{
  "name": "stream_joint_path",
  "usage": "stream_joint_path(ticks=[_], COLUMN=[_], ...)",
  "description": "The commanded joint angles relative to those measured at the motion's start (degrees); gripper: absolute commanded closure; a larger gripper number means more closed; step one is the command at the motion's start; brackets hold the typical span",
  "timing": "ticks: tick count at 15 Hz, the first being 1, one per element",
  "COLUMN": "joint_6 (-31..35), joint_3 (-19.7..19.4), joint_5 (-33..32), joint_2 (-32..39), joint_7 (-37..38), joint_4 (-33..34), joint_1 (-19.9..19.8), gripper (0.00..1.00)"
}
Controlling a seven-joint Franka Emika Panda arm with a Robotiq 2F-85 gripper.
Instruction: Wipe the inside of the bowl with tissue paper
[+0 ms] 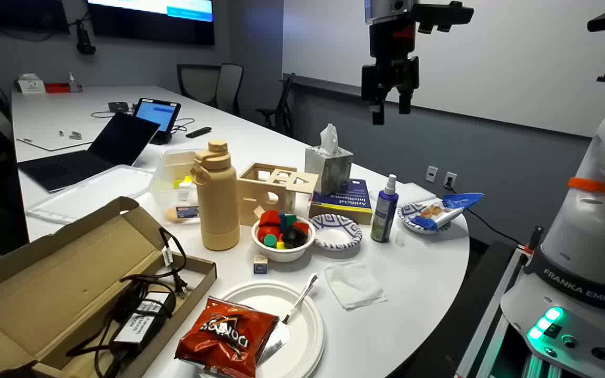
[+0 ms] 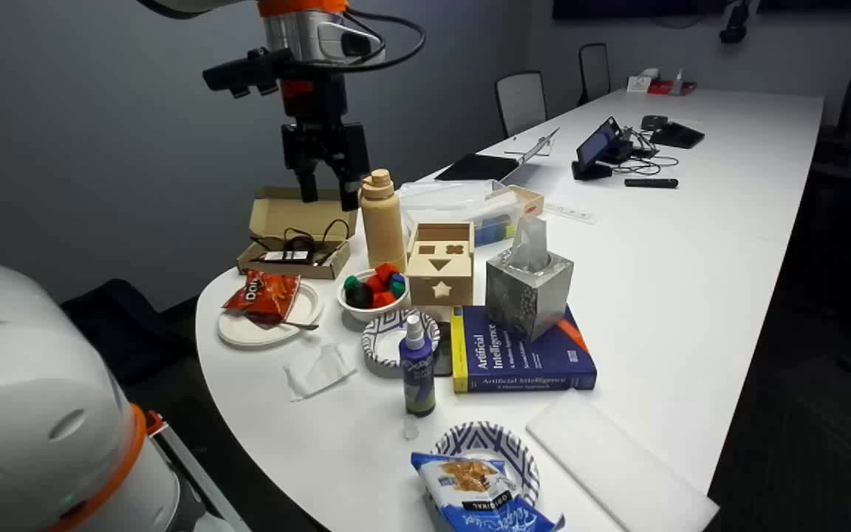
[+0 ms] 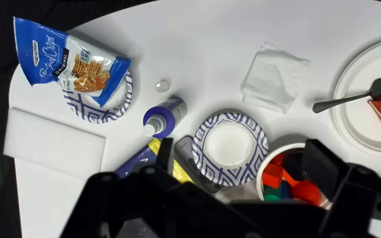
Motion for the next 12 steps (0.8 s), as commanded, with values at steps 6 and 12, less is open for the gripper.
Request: stream_joint_path(ticks=[6, 12], joint_6=[15.38, 31.07], joint_3=[-1.34, 0.11], joint_5=[3.70, 11.49], joint_2=[8.82, 24.97], joint_7=[1.34, 4.62], joint_4=[-6.24, -10.66], joint_1=[1.16, 4.33], gripper=[0.00, 0.00])
